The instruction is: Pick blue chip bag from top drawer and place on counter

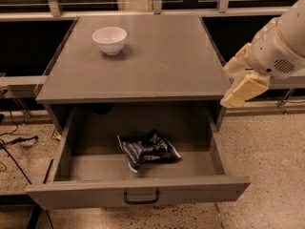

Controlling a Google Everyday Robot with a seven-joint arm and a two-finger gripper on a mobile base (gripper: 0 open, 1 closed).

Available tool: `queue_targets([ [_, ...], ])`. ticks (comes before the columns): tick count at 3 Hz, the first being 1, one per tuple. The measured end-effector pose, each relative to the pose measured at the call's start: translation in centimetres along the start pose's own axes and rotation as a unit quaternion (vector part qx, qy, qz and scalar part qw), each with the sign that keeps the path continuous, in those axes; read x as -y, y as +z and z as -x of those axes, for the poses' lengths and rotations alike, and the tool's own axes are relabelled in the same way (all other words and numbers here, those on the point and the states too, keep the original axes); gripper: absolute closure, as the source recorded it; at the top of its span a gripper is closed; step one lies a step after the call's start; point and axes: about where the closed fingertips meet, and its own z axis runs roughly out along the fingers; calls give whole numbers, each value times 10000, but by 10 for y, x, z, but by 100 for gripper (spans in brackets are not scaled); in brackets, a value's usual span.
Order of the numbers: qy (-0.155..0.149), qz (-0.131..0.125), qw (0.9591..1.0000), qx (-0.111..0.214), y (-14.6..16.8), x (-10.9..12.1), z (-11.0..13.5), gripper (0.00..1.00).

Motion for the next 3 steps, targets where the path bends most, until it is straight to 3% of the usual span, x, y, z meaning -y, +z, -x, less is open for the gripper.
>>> queue_targets([
  [1, -54, 110, 9993, 353, 23, -6, 12, 33],
  [2, -124, 268, 9970, 721, 54, -16, 28, 32],
  [3, -239, 624, 9929, 980, 101, -35, 46, 31],
])
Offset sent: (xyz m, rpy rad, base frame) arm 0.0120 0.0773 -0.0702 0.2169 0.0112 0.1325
